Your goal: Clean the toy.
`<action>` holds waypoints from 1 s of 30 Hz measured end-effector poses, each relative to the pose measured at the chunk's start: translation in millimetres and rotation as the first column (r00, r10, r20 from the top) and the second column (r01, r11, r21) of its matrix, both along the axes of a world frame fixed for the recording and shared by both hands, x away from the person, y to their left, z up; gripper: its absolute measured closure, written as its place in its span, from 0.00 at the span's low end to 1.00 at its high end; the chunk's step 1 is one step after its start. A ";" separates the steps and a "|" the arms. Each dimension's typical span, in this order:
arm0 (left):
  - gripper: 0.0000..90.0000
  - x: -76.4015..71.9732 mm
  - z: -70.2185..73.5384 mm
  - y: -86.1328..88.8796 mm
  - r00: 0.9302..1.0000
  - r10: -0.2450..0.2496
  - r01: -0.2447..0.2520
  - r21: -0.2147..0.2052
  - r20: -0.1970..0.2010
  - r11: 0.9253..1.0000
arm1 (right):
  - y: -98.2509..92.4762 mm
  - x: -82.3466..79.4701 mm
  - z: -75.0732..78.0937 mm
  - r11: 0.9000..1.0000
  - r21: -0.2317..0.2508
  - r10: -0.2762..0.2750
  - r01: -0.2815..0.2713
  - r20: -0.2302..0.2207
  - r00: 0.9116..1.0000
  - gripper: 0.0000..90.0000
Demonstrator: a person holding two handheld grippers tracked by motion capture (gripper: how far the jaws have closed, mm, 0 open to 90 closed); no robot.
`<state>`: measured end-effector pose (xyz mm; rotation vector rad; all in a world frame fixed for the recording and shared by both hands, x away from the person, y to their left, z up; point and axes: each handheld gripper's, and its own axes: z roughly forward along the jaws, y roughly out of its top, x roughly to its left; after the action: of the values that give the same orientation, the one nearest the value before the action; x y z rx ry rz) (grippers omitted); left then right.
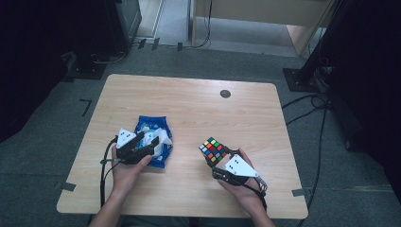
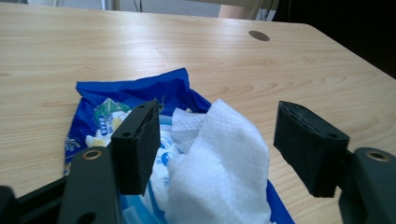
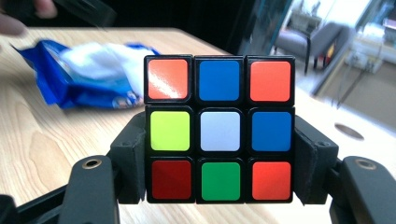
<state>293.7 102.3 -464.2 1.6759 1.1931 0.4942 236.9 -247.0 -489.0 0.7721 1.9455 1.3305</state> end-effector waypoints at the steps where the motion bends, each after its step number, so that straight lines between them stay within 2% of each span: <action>1: 0.33 -1.6 1.3 3.6 1.000 -0.007 0.007 0.006 0.006 1.000 | -0.7 1.9 0.6 1.000 -0.013 -0.012 0.012 -0.031 0.999 0.39; 4: 0.32 -8.2 1.3 13.9 1.000 0.005 -0.005 0.000 0.031 1.000 | -1.1 7.3 0.5 0.999 -0.031 -0.034 0.031 -0.091 0.995 0.39; 6: 0.32 -11.6 -2.2 22.1 0.999 0.021 -0.021 0.000 0.033 1.000 | -0.1 12.2 -0.5 0.998 -0.036 -0.059 0.054 -0.154 0.986 0.39; 8: 0.33 -12.5 -5.6 28.1 0.999 0.035 -0.035 -0.011 0.031 0.999 | 0.2 17.6 -1.5 0.996 -0.043 -0.089 0.082 -0.216 0.972 0.39; 13: 0.33 -13.1 -8.9 31.1 0.998 0.042 -0.042 -0.006 0.051 0.999 | -0.7 26.5 -2.8 0.987 -0.085 -0.155 0.137 -0.264 0.952 0.39; 15: 0.32 -12.4 -9.8 30.6 0.998 0.039 -0.039 0.000 0.047 0.999 | -1.8 32.0 -2.7 0.983 -0.087 -0.182 0.163 -0.296 0.938 0.39; 17: 0.32 -12.1 -10.7 29.8 0.998 0.036 -0.036 0.000 0.046 0.999 | -2.2 37.4 -3.6 0.978 -0.104 -0.205 0.182 -0.309 0.928 0.39; 22: 0.33 -11.8 -13.6 27.6 0.999 0.029 -0.030 0.010 0.044 1.000 | -1.0 47.6 -8.2 0.960 -0.148 -0.277 0.239 -0.353 0.893 0.39; 25: 0.33 -11.3 -14.8 26.7 0.999 0.027 -0.027 0.007 0.040 1.000 | -1.6 49.7 -10.4 0.958 -0.134 -0.286 0.254 -0.365 0.886 0.38; 29: 0.33 -11.2 -15.3 26.0 0.999 0.021 -0.021 0.002 0.037 1.000 | -2.2 50.4 -12.9 0.950 -0.120 -0.313 0.289 -0.343 0.886 0.38; 30: 0.33 -11.3 -15.2 26.0 0.999 0.020 -0.020 0.002 0.035 1.000 | -2.5 50.6 -13.9 0.948 -0.111 -0.319 0.299 -0.346 0.883 0.37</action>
<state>282.3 128.3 -479.4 1.6526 1.1848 0.5353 287.5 -249.6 -502.9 1.3151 2.0121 0.9882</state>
